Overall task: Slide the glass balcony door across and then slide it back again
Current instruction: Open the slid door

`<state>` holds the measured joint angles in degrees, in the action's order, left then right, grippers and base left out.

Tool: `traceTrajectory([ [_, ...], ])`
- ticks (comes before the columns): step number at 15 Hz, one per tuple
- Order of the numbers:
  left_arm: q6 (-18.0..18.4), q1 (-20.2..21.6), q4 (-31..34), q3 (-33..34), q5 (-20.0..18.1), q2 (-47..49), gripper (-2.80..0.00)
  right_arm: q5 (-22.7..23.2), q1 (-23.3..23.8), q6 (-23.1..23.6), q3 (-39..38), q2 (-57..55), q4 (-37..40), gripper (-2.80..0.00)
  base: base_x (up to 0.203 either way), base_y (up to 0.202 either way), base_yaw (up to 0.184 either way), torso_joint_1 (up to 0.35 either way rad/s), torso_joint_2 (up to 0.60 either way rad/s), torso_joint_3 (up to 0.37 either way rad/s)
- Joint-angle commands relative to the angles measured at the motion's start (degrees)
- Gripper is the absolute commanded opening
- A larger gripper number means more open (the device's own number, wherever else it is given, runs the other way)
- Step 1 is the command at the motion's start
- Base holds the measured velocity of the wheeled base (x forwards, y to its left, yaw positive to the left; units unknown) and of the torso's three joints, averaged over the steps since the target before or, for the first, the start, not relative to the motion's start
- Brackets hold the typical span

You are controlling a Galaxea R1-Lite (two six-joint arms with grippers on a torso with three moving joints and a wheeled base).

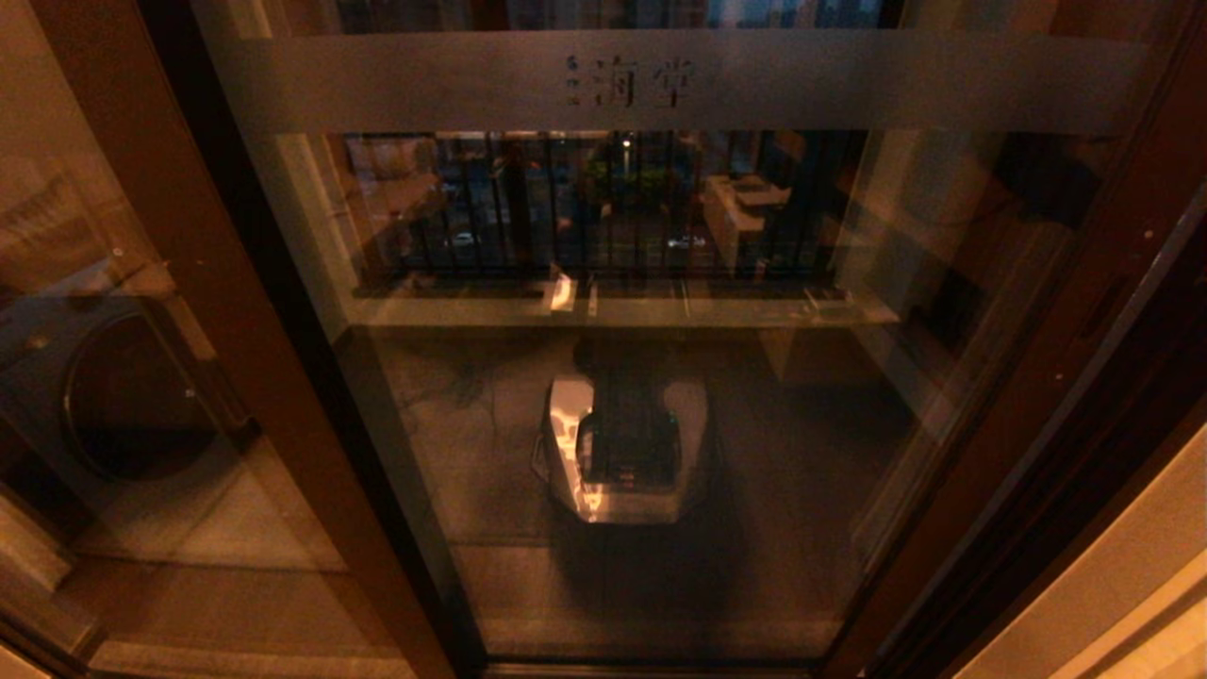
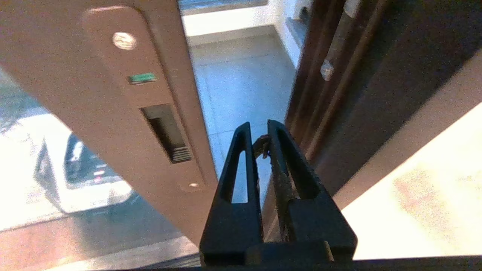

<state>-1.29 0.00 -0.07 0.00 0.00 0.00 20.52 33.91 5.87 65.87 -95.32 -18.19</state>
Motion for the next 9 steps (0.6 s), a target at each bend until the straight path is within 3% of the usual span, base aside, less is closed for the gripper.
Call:
traceTrajectory([
  [1, 0.0, 0.0, 0.0, 0.0, 0.0, 0.0, -2.8, 1.1, -0.5, -0.1, -0.2, -0.1, -0.2, -2.8, 0.0, 0.0, 0.0, 0.0, 0.0, 0.0],
  [5, 0.0, 0.0, 0.0, 0.0, 0.0, 0.0, -2.8, 2.9, -2.2, -2.1, -0.3, -4.0, -1.0, -2.8, 0.0, 0.0, 0.0, 0.0, 0.0, 0.0],
  [9, 0.0, 0.0, 0.0, 0.0, 0.0, 0.0, -2.8, 1.3, -2.9, -2.5, -0.3, -12.0, -13.4, -2.8, 0.0, 0.0, 0.0, 0.0, 0.0, 0.0],
])
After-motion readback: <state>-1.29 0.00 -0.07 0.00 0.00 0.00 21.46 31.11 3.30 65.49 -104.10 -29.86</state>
